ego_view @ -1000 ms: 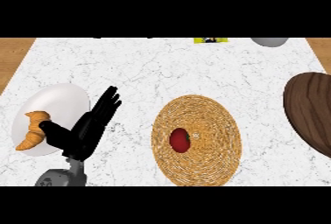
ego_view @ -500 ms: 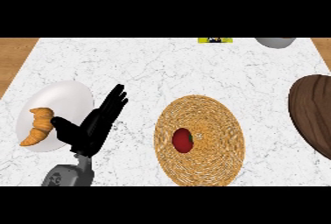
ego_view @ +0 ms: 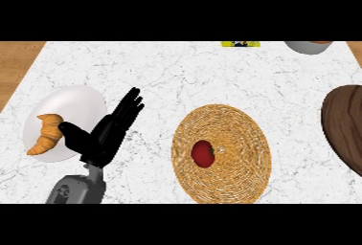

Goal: Pick the eggplant from the placemat and place it in the bowl

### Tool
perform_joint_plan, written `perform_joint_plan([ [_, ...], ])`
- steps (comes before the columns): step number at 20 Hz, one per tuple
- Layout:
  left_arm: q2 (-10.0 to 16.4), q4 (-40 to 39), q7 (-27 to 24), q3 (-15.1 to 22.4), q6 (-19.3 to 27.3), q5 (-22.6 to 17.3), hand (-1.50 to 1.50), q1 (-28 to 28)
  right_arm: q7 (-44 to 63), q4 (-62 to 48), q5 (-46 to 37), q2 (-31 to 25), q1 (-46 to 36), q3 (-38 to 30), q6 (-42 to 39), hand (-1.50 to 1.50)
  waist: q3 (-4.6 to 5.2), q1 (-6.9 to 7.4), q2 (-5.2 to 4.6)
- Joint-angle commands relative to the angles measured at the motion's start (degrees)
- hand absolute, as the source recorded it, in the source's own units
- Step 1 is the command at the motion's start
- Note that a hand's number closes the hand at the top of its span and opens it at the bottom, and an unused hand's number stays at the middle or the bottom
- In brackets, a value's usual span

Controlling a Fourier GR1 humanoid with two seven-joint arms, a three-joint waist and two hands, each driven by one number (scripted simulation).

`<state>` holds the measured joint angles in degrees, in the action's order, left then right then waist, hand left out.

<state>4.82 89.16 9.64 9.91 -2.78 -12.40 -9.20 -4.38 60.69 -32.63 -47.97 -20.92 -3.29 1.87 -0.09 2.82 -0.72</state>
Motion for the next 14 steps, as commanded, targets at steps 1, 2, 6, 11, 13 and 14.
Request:
perform_joint_plan([
  [1, 1.13, 0.44, -0.65, -0.67, -1.87, -0.94, 0.0, 1.98, -4.13, -15.97, -0.31, 3.28, -7.94, -0.8, 0.14, -1.5, -0.05, 0.27, -0.08],
  [2, -0.09, -0.4, -0.87, -0.15, -0.84, -0.05, 0.0, 0.89, -7.16, -18.83, 0.24, 3.93, -10.4, -1.22, -0.18, -1.5, -0.05, -0.16, -0.03],
  [6, 1.41, -1.67, -1.39, -2.5, -1.62, -0.61, 0.0, 0.43, -14.75, -25.28, 3.48, 7.74, -12.23, -4.09, 0.85, -1.5, -0.06, -0.74, 0.06],
  [11, 2.26, -1.3, -1.05, -3.41, -1.98, -1.22, 0.0, 0.55, -21.93, -22.96, 19.6, 9.36, -13.31, -17.64, -2.17, -1.5, -0.19, -2.29, 0.45],
  [13, -0.28, -1.0, -2.97, -1.04, 0.18, 1.08, 0.0, 3.23, -26.48, -22.77, 24.79, 8.86, -11.78, -21.56, -6.2, -1.5, -0.14, -3.13, 0.75],
  [14, 1.5, -0.07, -1.21, -3.43, -0.26, -0.66, 0.0, 2.63, -28.6, -20.92, 27.73, 9.43, -9.38, -23.28, -8.7, -1.5, -0.09, -4.31, 1.26],
])
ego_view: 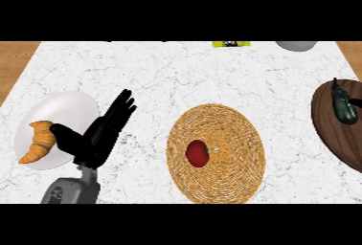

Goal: Pick the eggplant from the placemat and place it in the bowl

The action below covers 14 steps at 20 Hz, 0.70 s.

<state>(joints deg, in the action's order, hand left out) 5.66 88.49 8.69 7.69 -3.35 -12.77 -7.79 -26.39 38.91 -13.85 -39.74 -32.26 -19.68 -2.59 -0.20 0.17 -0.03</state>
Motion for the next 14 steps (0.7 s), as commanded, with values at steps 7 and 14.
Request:
perform_joint_plan([
  [7, 0.48, 1.96, -1.54, -0.77, 0.27, 0.39, 0.0, 4.53, -12.05, 6.14, 21.79, -6.6, 12.58, -15.94, -24.42, -1.5, 0.28, -3.05, 0.94],
  [14, -0.01, 2.98, -0.44, -1.11, 2.16, 1.11, 0.0, 5.71, -19.38, 13.83, 31.37, -7.08, 34.54, -24.5, -38.73, -1.5, 0.29, -5.33, 1.13],
])
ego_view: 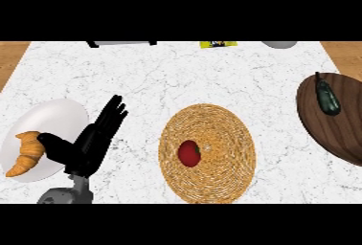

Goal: Pick the eggplant from the placemat and place it in the bowl

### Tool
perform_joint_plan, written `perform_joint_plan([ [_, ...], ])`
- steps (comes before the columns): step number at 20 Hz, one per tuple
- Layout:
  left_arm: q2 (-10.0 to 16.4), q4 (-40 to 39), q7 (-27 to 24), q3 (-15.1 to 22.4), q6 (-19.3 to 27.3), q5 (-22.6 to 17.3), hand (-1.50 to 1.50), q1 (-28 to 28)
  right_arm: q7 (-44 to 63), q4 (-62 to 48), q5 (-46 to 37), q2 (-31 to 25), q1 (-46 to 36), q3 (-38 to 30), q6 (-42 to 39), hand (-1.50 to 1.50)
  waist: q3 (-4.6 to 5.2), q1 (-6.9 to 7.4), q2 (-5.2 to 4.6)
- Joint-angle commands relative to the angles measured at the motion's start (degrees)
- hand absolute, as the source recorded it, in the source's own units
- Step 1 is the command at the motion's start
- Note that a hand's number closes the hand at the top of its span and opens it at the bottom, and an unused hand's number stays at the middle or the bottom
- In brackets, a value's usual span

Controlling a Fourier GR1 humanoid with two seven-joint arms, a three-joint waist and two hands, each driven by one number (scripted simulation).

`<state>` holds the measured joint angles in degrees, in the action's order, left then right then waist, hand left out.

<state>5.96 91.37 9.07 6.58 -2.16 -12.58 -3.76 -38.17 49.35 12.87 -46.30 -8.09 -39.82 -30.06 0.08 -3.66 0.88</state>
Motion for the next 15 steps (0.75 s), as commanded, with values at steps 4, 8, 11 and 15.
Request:
perform_joint_plan([
  [4, 0.76, 0.93, -1.2, -2.22, 0.12, -0.87, 0.0, 1.75, -11.9, 7.43, 7.94, 0.76, 22.17, -7.91, -16.94, 1.5, -0.05, -2.2, 0.2],
  [8, 0.13, 1.73, -0.32, -1.39, 1.39, 0.09, 0.0, 2.98, -17.41, 12.94, 8.52, 6.13, 32.9, -9.0, -18.87, 1.5, -0.2, -3.66, 0.52],
  [11, 1.32, 1.41, -0.47, -2.15, 0.63, -0.01, 0.0, 3.04, -18.64, 17.39, 8.53, 9.32, 40.19, -8.0, -20.28, 1.5, -0.18, -3.88, 0.57],
  [15, 0.58, 1.86, 0.08, -2.04, 1.15, -0.39, 0.0, 2.71, -20.88, 22.21, 4.49, 13.02, 47.45, -3.23, -19.27, 1.5, -0.48, -4.39, 1.04],
])
